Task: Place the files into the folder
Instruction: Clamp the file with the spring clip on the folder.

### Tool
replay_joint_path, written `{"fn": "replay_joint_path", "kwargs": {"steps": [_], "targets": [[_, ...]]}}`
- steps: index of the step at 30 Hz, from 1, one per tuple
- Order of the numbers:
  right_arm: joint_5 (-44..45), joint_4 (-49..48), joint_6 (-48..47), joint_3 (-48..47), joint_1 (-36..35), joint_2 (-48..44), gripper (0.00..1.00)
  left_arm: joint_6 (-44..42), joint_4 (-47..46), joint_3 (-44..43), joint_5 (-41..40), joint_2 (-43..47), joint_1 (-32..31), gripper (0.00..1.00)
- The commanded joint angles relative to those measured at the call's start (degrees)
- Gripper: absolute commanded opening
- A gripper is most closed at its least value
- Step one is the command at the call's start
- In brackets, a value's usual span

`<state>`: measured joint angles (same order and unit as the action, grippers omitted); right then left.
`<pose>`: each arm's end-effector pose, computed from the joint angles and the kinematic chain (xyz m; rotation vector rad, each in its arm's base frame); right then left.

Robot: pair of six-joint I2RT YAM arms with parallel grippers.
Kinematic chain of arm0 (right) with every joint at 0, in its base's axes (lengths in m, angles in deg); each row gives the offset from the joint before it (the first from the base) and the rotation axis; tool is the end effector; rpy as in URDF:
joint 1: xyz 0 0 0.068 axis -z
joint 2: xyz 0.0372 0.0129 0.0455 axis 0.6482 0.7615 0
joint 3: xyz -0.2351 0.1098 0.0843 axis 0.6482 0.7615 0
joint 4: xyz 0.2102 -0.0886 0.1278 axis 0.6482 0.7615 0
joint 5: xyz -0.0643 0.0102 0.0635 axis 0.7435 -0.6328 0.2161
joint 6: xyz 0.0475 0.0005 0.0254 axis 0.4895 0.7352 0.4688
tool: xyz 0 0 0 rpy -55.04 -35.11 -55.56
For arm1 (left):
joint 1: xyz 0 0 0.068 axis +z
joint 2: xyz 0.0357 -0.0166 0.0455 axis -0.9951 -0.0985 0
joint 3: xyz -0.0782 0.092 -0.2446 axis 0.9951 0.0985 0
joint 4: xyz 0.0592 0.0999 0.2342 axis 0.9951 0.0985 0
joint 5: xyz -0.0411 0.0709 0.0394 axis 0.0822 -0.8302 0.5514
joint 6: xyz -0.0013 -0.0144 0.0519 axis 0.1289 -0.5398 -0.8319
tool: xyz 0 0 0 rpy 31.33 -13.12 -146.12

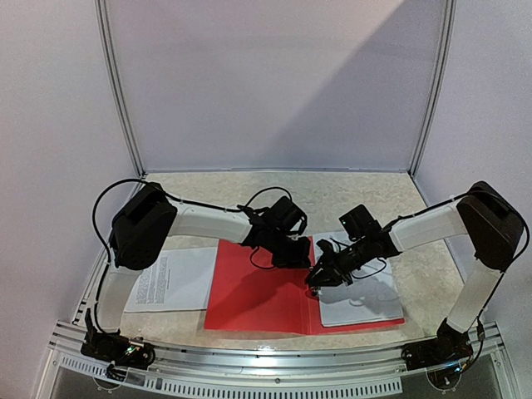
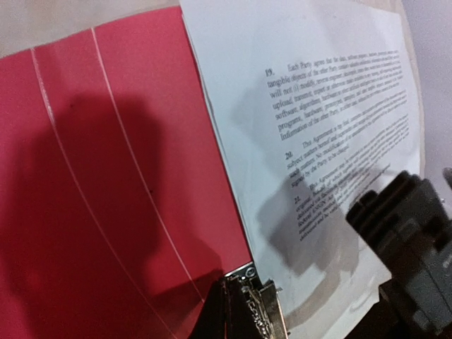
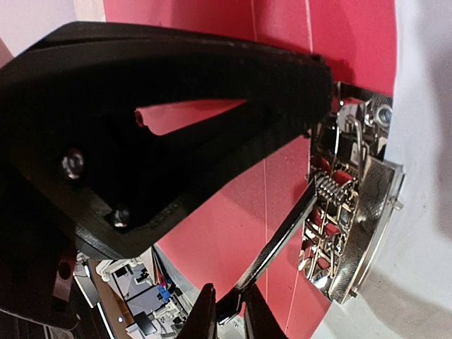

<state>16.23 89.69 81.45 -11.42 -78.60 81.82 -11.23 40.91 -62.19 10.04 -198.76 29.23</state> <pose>0.2314 0.2141 0.1275 -0.0708 -2.6550 -1.3084 0.2703 -0.4033 0.1197 0.2839 2.7821 -0.9297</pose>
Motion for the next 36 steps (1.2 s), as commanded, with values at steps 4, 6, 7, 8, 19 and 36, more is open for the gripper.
{"fn": "replay_joint_path", "kwargs": {"steps": [4,6,7,8,19,36], "targets": [[3.49,5.53,-0.25,-1.26,-0.07,-1.18,0.14,-0.44,5.28,2.39,-1.49,-2.35,-1.48,0.0],[3.83,6.02,-0.31,-1.33,-0.04,-1.59,0.14,-0.5,5.41,2.3,-1.72,-2.23,-1.42,0.0],[3.94,6.33,-0.47,-1.31,-0.04,-1.65,0.12,-0.58,5.44,2.21,-1.7,-2.19,-1.48,0.0],[4.01,6.5,-0.69,-1.21,-0.05,-1.65,0.1,-0.61,5.45,2.18,-1.69,-2.22,-1.47,0.0],[5.76,6.5,-0.29,6.99,-0.13,-2.42,0.01,-0.74,5.39,2.51,-1.69,-2.19,-1.45,0.0],[9.63,9.15,-4.71,9.27,-1.26,5.77,0.0,-0.43,4.7,2.6,-1.19,-2.89,-1.26,0.0]]}}
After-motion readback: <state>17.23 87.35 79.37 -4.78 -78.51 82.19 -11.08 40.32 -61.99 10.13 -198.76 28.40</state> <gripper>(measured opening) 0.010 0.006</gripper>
